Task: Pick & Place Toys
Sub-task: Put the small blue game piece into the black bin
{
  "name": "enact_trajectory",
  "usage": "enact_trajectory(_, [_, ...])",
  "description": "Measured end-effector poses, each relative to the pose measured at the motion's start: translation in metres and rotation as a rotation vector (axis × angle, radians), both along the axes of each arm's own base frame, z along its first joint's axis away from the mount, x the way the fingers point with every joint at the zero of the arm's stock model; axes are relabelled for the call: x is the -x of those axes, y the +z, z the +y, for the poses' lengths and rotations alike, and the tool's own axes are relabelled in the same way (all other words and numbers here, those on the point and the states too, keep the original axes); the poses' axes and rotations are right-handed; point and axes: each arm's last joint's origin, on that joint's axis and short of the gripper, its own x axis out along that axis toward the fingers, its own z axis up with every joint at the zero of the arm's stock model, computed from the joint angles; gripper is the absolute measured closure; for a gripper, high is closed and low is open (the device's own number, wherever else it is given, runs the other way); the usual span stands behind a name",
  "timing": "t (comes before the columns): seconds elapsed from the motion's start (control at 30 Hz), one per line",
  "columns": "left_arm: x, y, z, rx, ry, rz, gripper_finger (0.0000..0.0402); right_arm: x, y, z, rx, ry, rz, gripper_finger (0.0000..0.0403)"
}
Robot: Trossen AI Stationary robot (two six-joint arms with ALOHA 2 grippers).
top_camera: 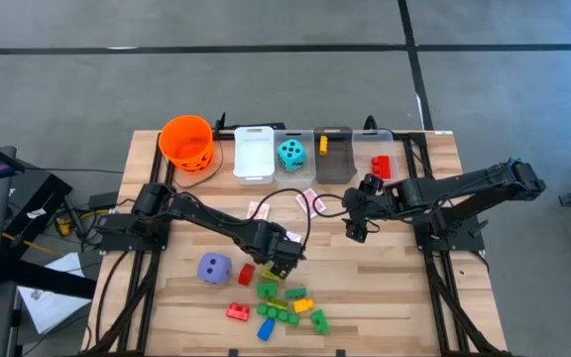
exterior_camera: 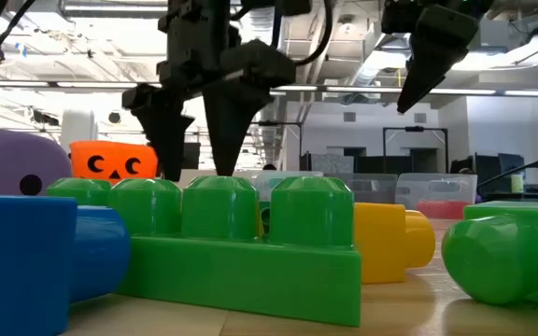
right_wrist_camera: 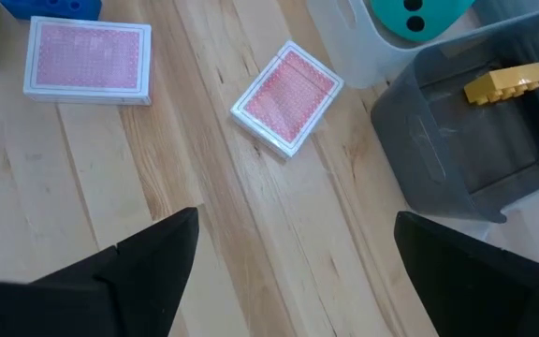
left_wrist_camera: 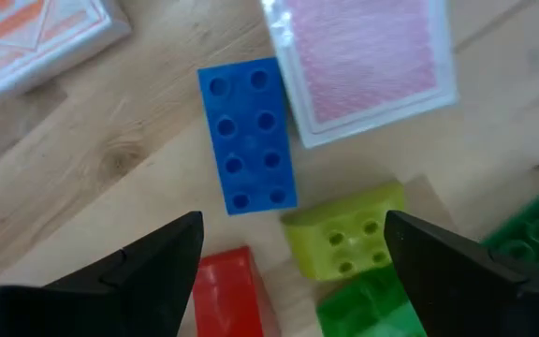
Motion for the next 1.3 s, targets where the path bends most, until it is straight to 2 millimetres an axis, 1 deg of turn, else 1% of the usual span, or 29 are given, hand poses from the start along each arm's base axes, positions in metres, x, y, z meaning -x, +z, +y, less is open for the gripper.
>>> enact_trajectory(0.13, [-0.002, -0.007, -0.001, 0.012, 0.014, -0.040, 0.0077, 0.000, 0.000, 0.000, 0.000, 0.000, -0.001, 0.0049])
enact_trajectory(0.5, [0.008, -0.025, 0.002, -0.004, 0.016, 0.000, 0.0073, 0.000, 0.000, 0.000, -0.010, -0.015, -0.007, 0.0049])
enact_trajectory(0.77, [0.006, -0.026, 0.004, -0.013, 0.022, -0.015, 0.0077, 0.000, 0.000, 0.000, -0.010, -0.014, -0.008, 0.0049])
enact_trajectory(0.97, [0.003, -0.026, 0.008, -0.026, 0.033, -0.038, 0.0101, -0.001, 0.000, 0.000, -0.012, -0.014, -0.019, 0.0049])
enact_trajectory(1.3, [0.001, -0.026, 0.019, -0.030, 0.065, -0.040, 0.0160, -0.001, 0.001, 0.000, -0.016, -0.021, -0.024, 0.0049])
